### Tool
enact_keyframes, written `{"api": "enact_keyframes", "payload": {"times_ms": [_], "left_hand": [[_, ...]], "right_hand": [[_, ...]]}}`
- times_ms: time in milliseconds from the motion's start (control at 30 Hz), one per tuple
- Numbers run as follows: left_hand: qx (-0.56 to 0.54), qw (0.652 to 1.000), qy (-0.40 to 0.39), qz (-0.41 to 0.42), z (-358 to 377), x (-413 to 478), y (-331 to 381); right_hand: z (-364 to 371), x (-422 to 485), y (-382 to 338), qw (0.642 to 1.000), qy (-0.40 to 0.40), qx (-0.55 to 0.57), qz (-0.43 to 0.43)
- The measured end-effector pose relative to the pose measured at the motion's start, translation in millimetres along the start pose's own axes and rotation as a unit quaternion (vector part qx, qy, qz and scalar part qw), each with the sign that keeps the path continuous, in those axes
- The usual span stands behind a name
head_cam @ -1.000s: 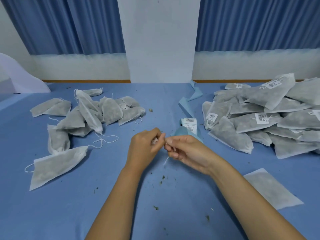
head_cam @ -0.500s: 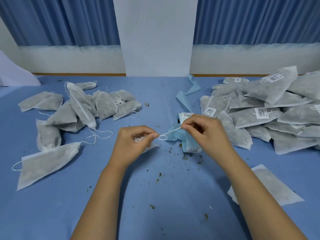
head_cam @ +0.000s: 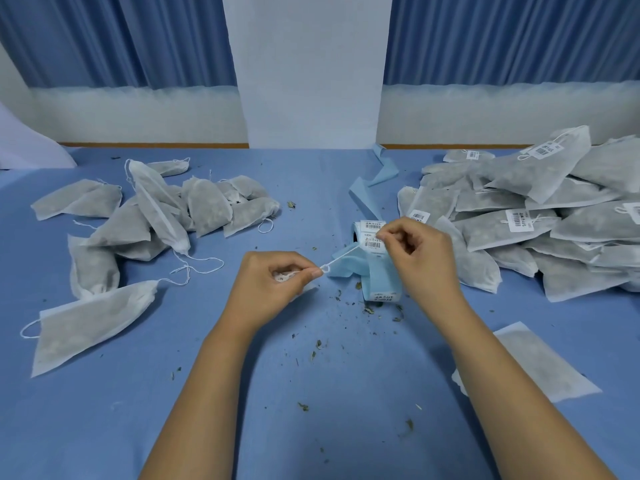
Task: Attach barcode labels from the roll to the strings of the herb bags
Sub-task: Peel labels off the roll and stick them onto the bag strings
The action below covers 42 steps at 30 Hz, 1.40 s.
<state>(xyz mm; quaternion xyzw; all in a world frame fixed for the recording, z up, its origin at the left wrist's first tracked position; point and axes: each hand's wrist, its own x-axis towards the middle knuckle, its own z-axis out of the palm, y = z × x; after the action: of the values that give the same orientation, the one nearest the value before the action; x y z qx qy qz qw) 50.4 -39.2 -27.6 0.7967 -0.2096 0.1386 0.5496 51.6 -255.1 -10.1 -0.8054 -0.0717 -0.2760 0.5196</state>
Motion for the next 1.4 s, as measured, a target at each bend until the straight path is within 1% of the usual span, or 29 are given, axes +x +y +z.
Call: {"api": "enact_keyframes", "payload": {"times_ms": [100, 167, 200, 267, 333, 367, 400, 433, 500, 567, 633, 700, 767, 833, 900, 967, 1067, 1133, 1300, 1400], "left_hand": [[-0.02, 1.0, -0.006, 0.001, -2.1, 0.0, 0.7], [-0.043, 0.999, -0.008, -0.013, -1.6, -0.1, 3.0], [-0.068, 0.997, -0.004, -0.019, -0.6, -0.4, 4.5], [-0.165, 0.986, 0.019, -0.018, 1.1, -0.3, 6.5], [-0.272, 0.961, 0.052, -0.01, -1.4, 2.1, 6.1], [-0.302, 0.95, 0.073, -0.008, -3.5, 3.9, 4.5], [-0.305, 0.947, 0.097, -0.012, -5.1, 5.3, 2.6], [-0.279, 0.953, 0.12, -0.018, -5.5, 6.2, 1.3], [-0.174, 0.975, 0.137, -0.014, -2.0, 6.7, -0.2], [-0.05, 0.994, 0.088, 0.032, 3.2, 6.0, -2.7], [0.05, 0.996, 0.017, 0.072, 7.1, 4.5, -5.1], [0.084, 0.993, -0.033, 0.071, 9.8, 3.6, -3.2], [0.074, 0.993, -0.069, 0.061, 14.2, 1.0, 1.1], [0.033, 0.994, -0.088, 0.063, 21.1, -1.8, 6.1], [0.01, 0.995, -0.072, 0.075, 26.2, -2.5, 11.2], [0.01, 0.996, -0.021, 0.08, 27.3, -2.0, 13.6], [-0.004, 0.994, 0.072, 0.079, 25.7, -2.3, 13.8], [-0.019, 0.992, 0.11, 0.055, 26.0, -3.7, 15.2], [-0.077, 0.984, 0.163, -0.012, 25.3, -3.4, 13.9], [-0.088, 0.978, 0.184, -0.036, 23.8, -2.7, 12.7]], "right_hand": [[-10.1, 7.6, 11.4, 0.995, 0.09, 0.003, 0.037], [-12.7, 9.9, 16.8, 0.992, 0.116, -0.014, 0.048], [-11.5, 9.6, 17.9, 0.992, 0.111, -0.029, 0.047], [-6.2, 7.4, 16.7, 0.995, 0.073, -0.071, 0.017], [-0.7, 3.9, 10.4, 0.99, 0.03, -0.123, -0.059], [1.4, 1.9, 6.4, 0.984, 0.004, -0.14, -0.108], [3.1, -0.6, 2.3, 0.977, -0.031, -0.143, -0.157], [4.6, -4.0, -2.1, 0.969, -0.073, -0.133, -0.194], [8.4, -12.0, -10.3, 0.957, -0.157, -0.09, -0.229], [11.4, -18.2, -16.8, 0.953, -0.194, -0.038, -0.228], [11.9, -19.9, -21.7, 0.964, -0.173, 0.019, -0.201], [9.9, -18.0, -23.5, 0.978, -0.114, 0.067, -0.163], [7.5, -15.0, -21.7, 0.986, -0.053, 0.109, -0.112], [7.0, -12.1, -17.0, 0.99, -0.01, 0.135, -0.048], [8.4, -9.7, -11.1, 0.992, 0.009, 0.123, 0.008], [10.9, -8.4, -5.4, 0.997, 0.002, 0.075, 0.027], [15.3, -10.7, -1.5, 1.0, -0.028, 0.003, 0.014], [18.3, -13.1, -1.4, 0.998, -0.047, -0.042, -0.009], [22.4, -20.3, -6.5, 0.976, -0.099, -0.157, -0.115], [23.1, -22.3, -8.7, 0.97, -0.11, -0.172, -0.13]]}}
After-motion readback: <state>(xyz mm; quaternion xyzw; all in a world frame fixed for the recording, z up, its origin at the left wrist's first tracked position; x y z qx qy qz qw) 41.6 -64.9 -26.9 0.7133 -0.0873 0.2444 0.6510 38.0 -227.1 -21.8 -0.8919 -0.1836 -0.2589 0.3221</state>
